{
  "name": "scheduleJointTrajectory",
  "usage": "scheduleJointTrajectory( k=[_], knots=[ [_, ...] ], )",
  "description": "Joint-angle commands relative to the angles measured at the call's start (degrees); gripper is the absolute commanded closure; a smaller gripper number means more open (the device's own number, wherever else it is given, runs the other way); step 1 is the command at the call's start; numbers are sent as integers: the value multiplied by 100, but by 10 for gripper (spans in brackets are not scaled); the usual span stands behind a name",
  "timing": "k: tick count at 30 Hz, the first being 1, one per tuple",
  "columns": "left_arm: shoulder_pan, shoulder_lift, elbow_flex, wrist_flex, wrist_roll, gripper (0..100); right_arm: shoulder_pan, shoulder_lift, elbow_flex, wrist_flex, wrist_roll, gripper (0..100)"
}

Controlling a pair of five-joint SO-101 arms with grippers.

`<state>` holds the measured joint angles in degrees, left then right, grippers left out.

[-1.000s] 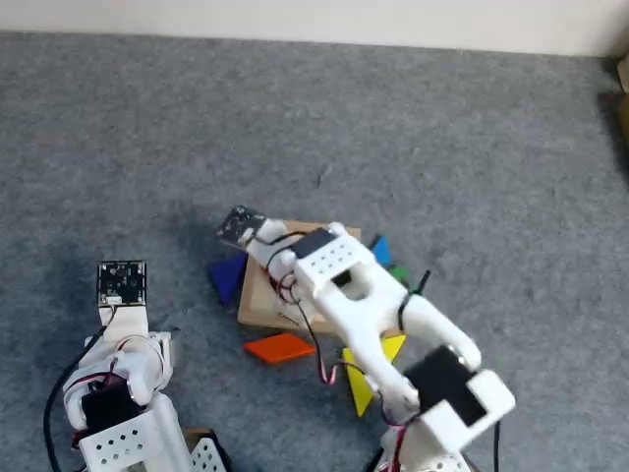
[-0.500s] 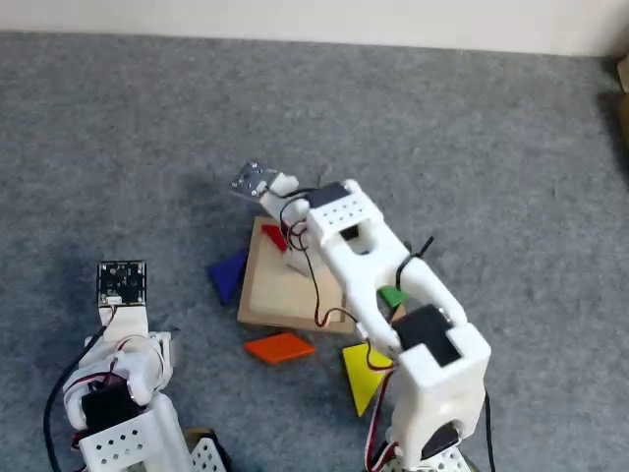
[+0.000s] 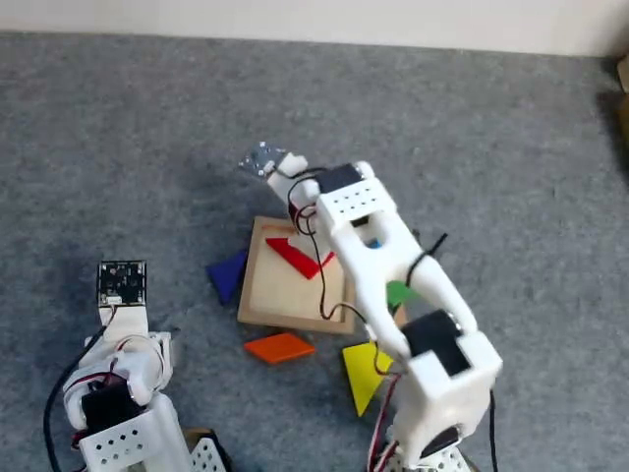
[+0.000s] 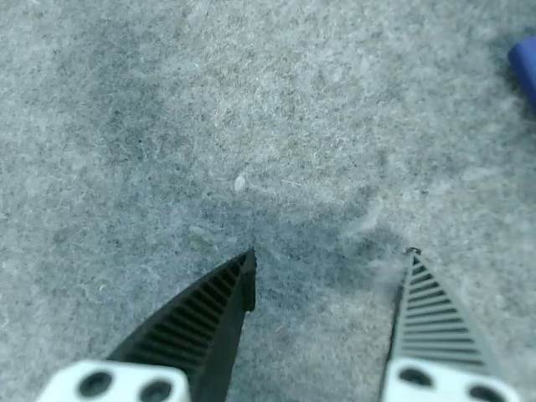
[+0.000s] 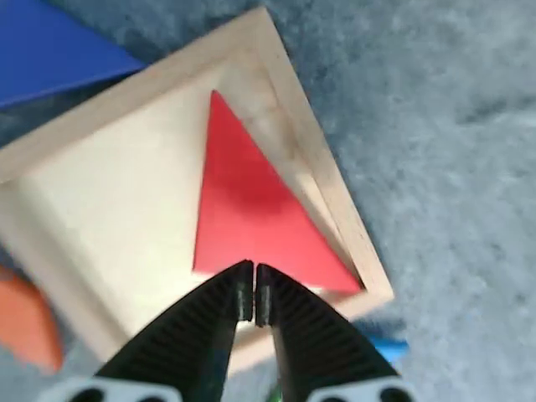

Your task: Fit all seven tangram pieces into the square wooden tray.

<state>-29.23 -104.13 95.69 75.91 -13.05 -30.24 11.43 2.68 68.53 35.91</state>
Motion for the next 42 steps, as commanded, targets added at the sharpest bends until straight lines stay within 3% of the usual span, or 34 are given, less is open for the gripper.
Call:
scheduleJointTrajectory(
  k=[1,11,22,26,28,34,42],
  knots=[
    [-40,-40,-198,9,53,733,22,-945,66,488,35,979],
    [-31,-40,-198,9,53,733,22,-2958,2088,716,-1116,979],
    [-31,-40,-198,9,53,733,22,-4963,4022,154,-4343,974],
    [-31,-40,-198,0,53,733,-4,-5508,4998,-374,-4993,971],
    [-31,-40,-198,0,62,733,-4,-5666,5437,-558,-5363,930],
    [-31,-40,-198,0,62,733,-286,-5446,6009,-585,-6224,661],
    [-22,-40,-198,0,62,733,-919,-4435,5710,-629,-7508,646]
  ],
)
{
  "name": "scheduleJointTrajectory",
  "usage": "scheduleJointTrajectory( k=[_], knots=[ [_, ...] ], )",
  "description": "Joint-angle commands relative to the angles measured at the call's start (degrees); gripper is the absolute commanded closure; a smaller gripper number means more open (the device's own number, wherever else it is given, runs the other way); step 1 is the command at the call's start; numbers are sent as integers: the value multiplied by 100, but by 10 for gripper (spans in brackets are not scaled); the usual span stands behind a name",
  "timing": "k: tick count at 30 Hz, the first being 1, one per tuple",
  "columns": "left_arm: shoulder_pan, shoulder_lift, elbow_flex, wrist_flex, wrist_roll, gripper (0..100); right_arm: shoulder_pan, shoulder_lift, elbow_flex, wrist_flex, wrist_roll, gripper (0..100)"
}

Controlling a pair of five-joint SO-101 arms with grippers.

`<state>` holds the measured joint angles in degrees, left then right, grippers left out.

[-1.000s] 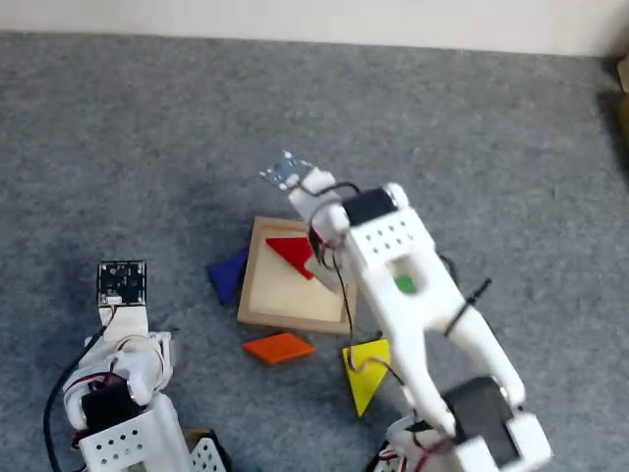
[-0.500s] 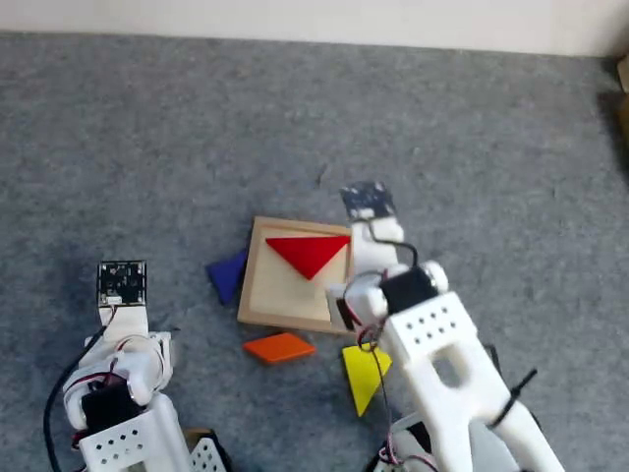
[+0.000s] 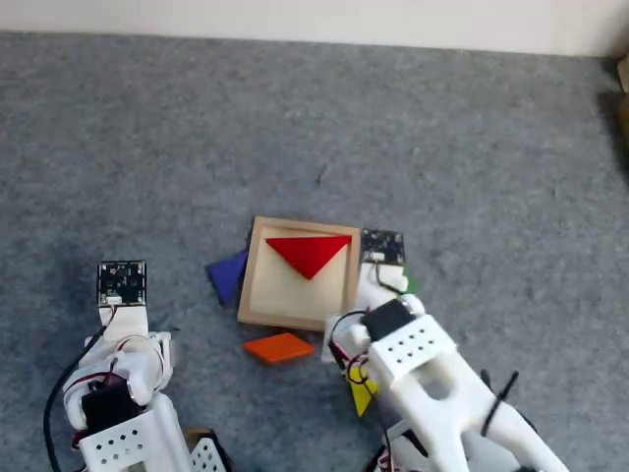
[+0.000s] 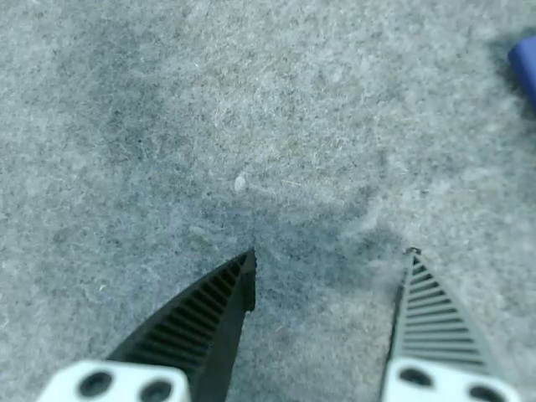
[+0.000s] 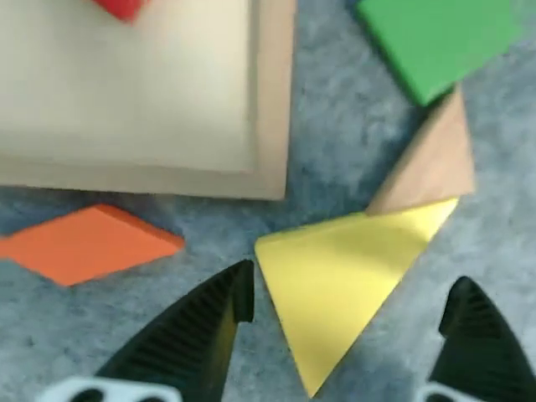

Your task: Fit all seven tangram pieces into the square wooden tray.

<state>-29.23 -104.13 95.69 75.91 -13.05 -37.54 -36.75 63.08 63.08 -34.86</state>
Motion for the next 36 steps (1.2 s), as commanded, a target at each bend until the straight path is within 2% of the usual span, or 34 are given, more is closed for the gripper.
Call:
scheduleJointTrajectory(
  k=[1,8,14,18,25,33,36],
  knots=[
    [-22,-40,-198,0,62,733,-198,558,-444,-84,-554,646],
    [-31,-40,-198,0,62,733,-154,1525,-1191,-84,-1011,646],
    [-40,-40,-198,0,62,733,-154,1648,-1262,-92,-1029,646],
    [-31,-40,-198,0,62,733,-154,1684,-1218,-374,-1310,646],
    [-31,-40,-198,0,62,733,180,1657,-884,-804,-1301,646],
    [-22,-40,-198,0,62,733,154,1684,-734,-523,-1284,646],
    [-22,-40,-198,0,62,733,145,1692,-734,-365,-1046,646]
  ],
)
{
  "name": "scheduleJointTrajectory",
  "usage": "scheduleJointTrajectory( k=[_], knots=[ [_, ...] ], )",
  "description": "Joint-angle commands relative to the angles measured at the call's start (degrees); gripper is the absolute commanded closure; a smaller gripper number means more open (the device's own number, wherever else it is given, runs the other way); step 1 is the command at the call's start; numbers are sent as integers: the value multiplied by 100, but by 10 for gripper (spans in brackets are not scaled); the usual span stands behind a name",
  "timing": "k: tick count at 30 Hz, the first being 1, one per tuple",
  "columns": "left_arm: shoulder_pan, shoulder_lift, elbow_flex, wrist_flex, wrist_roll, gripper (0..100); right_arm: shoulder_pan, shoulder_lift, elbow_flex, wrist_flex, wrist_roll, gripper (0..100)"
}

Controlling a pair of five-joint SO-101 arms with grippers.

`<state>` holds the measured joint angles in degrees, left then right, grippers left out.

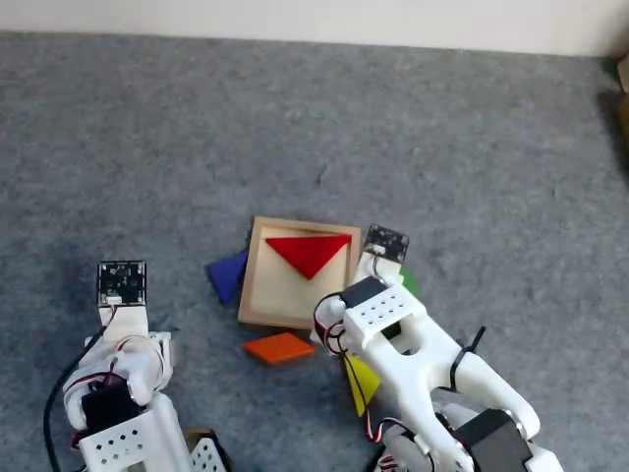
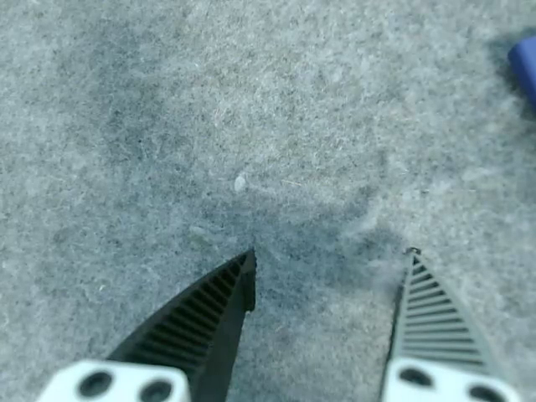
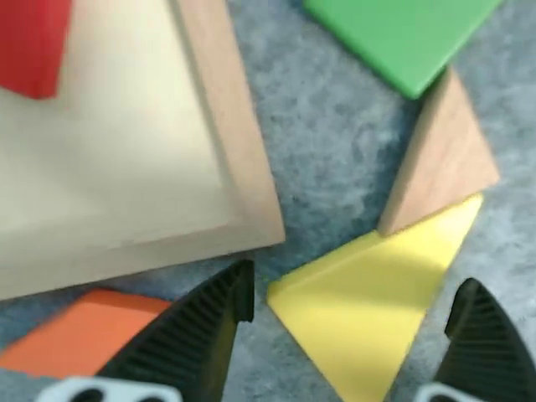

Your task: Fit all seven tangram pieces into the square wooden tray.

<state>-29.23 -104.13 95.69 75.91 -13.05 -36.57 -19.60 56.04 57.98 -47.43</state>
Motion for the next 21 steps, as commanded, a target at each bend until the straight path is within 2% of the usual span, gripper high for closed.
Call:
scheduleJointTrajectory(
  k=[1,14,21],
  knots=[
    [-22,-40,-198,0,62,733,48,-22,-4,154,246,646],
    [-22,-40,-198,0,62,733,57,-13,22,136,255,652],
    [-31,-40,-198,9,62,733,84,-13,75,-66,255,786]
  ],
)
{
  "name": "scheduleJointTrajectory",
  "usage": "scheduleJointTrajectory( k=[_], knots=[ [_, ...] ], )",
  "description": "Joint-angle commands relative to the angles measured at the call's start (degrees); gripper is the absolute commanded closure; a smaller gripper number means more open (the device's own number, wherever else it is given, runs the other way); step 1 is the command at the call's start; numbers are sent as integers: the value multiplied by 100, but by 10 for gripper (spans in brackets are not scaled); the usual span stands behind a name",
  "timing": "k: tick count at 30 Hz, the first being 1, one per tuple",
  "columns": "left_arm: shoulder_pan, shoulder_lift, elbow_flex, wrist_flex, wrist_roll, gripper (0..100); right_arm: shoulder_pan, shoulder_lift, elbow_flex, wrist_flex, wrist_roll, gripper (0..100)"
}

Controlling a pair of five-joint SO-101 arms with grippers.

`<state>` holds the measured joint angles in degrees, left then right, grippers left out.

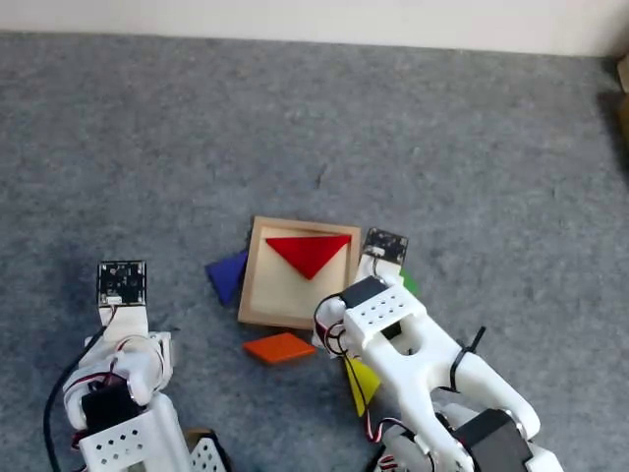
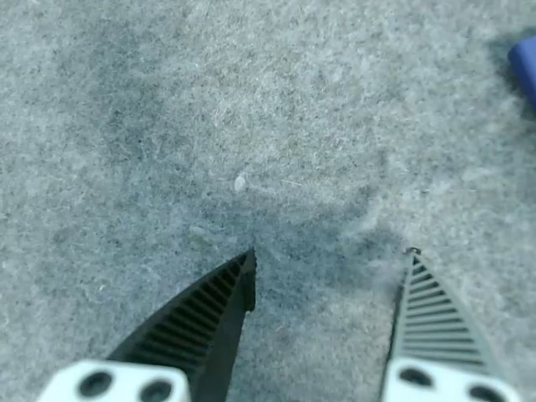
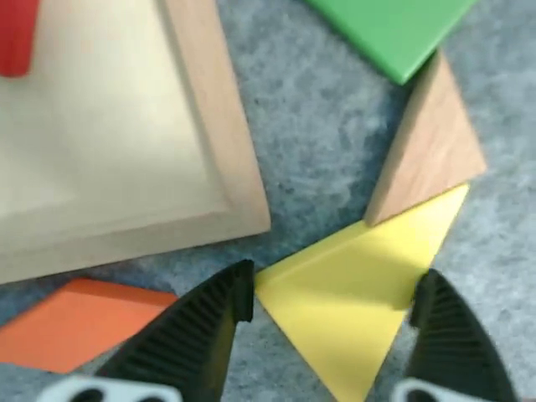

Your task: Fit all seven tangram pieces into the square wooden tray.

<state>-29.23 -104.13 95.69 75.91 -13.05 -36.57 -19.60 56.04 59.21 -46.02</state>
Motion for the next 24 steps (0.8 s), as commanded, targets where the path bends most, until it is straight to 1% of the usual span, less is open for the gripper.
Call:
scheduleJointTrajectory(
  k=[1,4,15,19,24],
  knots=[
    [-31,-40,-198,9,62,733,84,-13,163,-251,114,786],
    [-40,-40,-198,9,62,733,84,-13,330,-426,132,786],
    [-40,-40,-198,9,62,733,92,31,365,-470,149,785],
    [-40,-40,-198,9,62,733,101,470,365,-470,343,785],
    [-40,-40,-198,9,62,734,101,1112,321,-444,378,788]
  ],
)
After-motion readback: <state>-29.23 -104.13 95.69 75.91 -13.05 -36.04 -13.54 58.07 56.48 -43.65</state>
